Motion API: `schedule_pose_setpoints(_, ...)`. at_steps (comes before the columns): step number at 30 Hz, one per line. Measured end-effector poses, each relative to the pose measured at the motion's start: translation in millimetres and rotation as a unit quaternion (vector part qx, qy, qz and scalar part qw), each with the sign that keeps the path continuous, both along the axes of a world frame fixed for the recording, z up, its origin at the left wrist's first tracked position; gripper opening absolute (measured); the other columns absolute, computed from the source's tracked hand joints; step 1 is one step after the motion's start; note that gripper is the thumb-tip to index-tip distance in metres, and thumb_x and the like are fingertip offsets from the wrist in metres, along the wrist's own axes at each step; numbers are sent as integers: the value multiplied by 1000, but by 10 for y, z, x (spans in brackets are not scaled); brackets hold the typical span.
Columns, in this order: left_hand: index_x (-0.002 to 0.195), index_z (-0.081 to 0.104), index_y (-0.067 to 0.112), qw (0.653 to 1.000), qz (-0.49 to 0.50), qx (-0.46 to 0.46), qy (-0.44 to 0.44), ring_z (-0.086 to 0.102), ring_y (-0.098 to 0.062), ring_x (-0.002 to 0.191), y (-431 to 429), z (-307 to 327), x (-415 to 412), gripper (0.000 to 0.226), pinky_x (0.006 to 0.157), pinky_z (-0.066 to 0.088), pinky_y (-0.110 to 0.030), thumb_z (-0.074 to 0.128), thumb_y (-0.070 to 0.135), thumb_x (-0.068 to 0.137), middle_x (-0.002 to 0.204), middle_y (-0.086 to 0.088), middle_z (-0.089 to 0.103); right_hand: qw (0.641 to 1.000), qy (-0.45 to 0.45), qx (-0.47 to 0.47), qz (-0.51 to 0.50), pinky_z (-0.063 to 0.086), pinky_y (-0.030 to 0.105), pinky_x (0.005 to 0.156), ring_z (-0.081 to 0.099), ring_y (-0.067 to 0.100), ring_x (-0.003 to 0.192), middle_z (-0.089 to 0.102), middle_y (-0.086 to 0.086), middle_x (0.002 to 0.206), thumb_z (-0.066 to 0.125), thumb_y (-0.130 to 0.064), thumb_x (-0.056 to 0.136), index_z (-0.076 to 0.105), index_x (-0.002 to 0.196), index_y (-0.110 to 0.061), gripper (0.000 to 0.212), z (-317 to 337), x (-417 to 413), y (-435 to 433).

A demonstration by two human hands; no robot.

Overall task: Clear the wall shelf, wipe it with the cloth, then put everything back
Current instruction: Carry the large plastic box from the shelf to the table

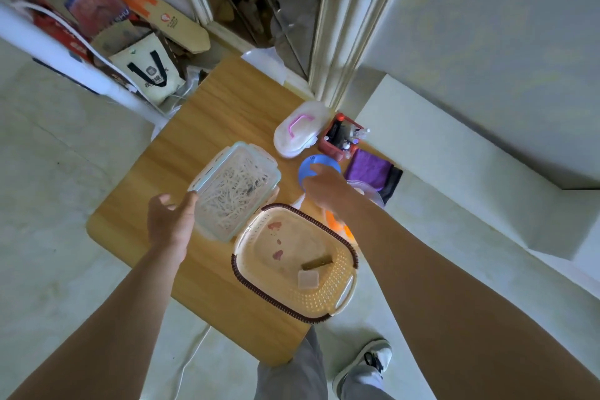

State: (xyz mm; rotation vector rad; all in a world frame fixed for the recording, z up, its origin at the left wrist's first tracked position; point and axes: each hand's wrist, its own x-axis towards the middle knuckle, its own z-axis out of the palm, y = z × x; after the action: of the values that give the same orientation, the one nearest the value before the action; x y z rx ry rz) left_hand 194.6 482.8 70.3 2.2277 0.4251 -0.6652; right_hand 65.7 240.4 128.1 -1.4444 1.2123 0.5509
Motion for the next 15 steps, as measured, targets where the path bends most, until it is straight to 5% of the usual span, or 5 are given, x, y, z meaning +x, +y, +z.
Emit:
schedule_pose_setpoints(4,143,38,14,997,-24,31,-69,57,-35,117,-311,535,-29,72,93,53,-48,67,48,86,141,-14,49,998,-42,-35,8,35,18,57,48,14,78,49,-4,95,48,-10,97,51,133,-8,37,419,-414,-155)
schedule_pose_setpoints(8,140,43,12,991,-58,-3,-123,59,-33,117,-719,1113,-290,65,94,52,-46,68,43,89,139,-13,54,995,-78,-60,-26,43,23,57,53,14,68,60,3,94,47,-11,92,63,112,-14,26,928,-924,-244)
schedule_pose_setpoints(12,133,51,13,974,-147,-57,-160,62,-27,110,-1244,1548,-923,54,88,49,-38,68,41,90,128,-8,62,987,-109,-77,-84,43,22,58,52,10,69,59,6,98,52,-10,93,59,127,-16,35,1399,-1696,-354)
schedule_pose_setpoints(15,106,59,18,956,-212,-110,-168,66,-18,101,-1708,1810,-1638,29,86,49,-32,70,35,86,104,4,69,977,-118,-105,-140,46,31,78,56,22,95,61,10,117,51,-11,95,57,135,-11,40,1677,-2393,-459)
